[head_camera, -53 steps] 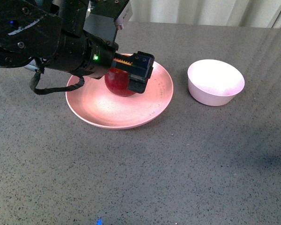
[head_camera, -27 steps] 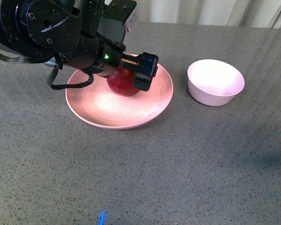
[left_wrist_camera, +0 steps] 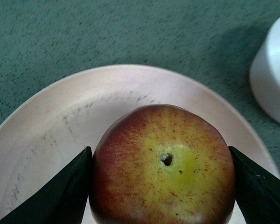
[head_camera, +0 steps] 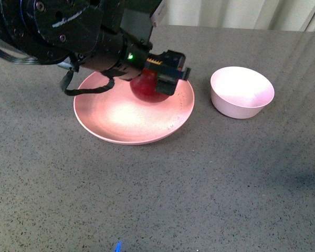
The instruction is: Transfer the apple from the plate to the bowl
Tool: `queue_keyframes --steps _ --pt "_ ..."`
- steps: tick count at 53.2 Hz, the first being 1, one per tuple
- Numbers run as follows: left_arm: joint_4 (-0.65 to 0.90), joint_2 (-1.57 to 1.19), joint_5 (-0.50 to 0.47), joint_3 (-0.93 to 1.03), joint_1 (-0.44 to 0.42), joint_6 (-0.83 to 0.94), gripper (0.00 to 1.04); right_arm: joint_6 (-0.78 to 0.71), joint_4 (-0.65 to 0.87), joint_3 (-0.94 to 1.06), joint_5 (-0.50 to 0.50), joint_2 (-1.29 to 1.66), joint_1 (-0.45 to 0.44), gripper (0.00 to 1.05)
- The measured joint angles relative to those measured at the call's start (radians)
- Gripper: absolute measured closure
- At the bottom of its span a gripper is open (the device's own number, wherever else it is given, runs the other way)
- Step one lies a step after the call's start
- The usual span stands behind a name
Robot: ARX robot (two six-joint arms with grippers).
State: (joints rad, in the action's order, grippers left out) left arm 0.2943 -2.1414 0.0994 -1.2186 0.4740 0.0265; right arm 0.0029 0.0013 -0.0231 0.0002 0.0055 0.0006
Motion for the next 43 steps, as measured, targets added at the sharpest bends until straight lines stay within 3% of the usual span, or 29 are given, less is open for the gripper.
queue_keyframes --steps 22,43 --pt "-0.089 -0.004 0.002 -0.192 0.173 -0.046 0.31 0.000 0.000 0.000 0.000 0.000 0.000 0.09" --pt "-0.216 -0.167 0.011 -0.405 0.242 -0.069 0.31 0.000 0.000 0.000 0.000 0.000 0.000 0.09"
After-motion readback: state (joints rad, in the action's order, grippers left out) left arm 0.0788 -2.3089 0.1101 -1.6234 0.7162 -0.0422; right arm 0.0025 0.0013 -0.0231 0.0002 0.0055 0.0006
